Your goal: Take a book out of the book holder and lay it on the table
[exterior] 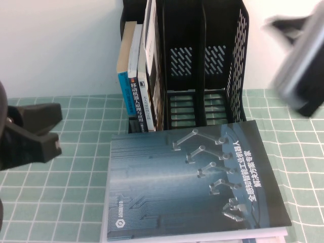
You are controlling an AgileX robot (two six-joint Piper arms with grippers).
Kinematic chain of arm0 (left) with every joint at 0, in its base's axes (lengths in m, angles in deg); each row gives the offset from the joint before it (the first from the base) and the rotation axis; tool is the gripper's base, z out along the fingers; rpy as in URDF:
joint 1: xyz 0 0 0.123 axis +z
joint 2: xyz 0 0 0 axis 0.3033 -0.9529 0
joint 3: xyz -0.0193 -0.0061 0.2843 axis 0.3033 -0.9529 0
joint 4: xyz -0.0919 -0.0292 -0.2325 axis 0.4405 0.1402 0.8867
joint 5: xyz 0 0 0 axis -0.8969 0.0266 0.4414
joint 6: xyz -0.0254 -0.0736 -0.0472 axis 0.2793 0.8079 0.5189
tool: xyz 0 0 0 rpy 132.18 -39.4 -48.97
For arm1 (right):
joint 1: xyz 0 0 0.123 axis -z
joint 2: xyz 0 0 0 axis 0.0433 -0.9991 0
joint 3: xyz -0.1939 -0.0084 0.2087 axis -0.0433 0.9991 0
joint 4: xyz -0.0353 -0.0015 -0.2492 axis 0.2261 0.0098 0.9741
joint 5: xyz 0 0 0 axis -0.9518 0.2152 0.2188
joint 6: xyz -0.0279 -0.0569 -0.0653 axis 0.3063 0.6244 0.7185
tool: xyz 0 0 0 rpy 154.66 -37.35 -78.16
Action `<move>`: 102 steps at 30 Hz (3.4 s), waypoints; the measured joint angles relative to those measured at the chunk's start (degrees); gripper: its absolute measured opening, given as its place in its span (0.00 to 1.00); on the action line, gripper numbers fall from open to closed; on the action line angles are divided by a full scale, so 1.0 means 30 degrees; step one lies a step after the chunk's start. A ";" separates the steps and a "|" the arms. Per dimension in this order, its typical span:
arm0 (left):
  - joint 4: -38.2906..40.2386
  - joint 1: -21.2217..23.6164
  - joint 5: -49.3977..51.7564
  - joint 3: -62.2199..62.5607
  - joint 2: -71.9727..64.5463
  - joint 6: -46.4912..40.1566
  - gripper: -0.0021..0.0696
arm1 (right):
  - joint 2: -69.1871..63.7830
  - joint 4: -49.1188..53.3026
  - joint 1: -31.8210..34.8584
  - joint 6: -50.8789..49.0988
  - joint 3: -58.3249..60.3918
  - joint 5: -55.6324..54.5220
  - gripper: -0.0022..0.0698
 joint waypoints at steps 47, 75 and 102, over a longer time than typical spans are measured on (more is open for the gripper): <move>-0.5823 0.0000 -0.3430 -1.0427 0.6906 0.2099 0.03 | 1.8609 -2.0644 0.0000 0.7001 1.3772 0.5167 0.03; 0.0000 0.6934 -0.2839 -1.6800 1.5442 -0.3054 0.03 | 1.8654 -2.0644 0.0000 0.7001 1.3772 0.5299 0.03; 0.0545 0.7382 -0.2811 -1.6800 1.5472 -0.5463 0.03 | 1.8654 -2.0644 0.0000 0.7001 1.3772 0.5393 0.03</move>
